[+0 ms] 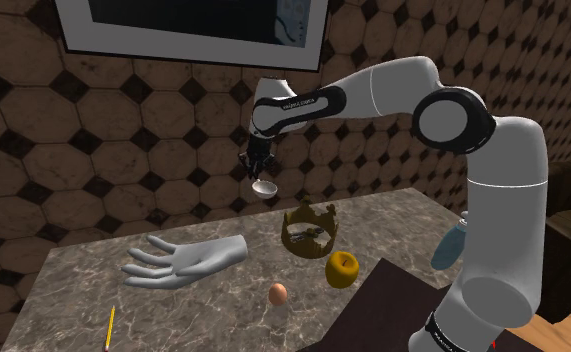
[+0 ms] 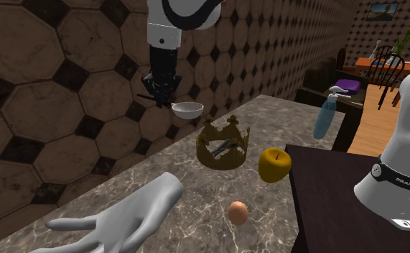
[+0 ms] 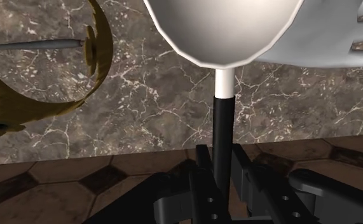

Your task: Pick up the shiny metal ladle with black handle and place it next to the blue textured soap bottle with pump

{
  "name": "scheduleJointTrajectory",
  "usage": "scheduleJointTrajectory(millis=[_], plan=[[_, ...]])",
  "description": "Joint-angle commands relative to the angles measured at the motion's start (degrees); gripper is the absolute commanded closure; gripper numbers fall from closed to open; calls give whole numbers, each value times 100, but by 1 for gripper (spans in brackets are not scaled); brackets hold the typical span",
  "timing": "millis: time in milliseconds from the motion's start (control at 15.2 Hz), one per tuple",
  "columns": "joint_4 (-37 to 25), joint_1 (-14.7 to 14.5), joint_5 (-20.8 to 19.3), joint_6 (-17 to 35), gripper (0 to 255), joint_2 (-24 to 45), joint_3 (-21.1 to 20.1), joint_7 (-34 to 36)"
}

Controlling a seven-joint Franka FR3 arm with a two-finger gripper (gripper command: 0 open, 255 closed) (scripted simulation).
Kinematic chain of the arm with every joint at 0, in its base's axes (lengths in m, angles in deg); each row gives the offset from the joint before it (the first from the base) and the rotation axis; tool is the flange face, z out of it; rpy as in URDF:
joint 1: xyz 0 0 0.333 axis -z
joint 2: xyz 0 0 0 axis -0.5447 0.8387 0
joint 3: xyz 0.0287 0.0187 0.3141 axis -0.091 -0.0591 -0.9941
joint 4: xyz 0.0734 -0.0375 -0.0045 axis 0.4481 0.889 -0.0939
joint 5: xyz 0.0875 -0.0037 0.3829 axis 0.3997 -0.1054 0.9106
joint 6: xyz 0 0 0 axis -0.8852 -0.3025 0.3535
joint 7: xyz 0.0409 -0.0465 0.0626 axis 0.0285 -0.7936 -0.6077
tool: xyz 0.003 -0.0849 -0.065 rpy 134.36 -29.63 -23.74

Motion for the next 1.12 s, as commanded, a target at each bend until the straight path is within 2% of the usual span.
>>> scheduleJointTrajectory(millis=[0, 594, 1056], plan=[[-104, 11, 9, -155, 255, -49, 0, -13], [-582, 9, 24, -755, 255, -172, -8, -11], [1111, 508, 318, -300, 255, -1394, 170, -760]])
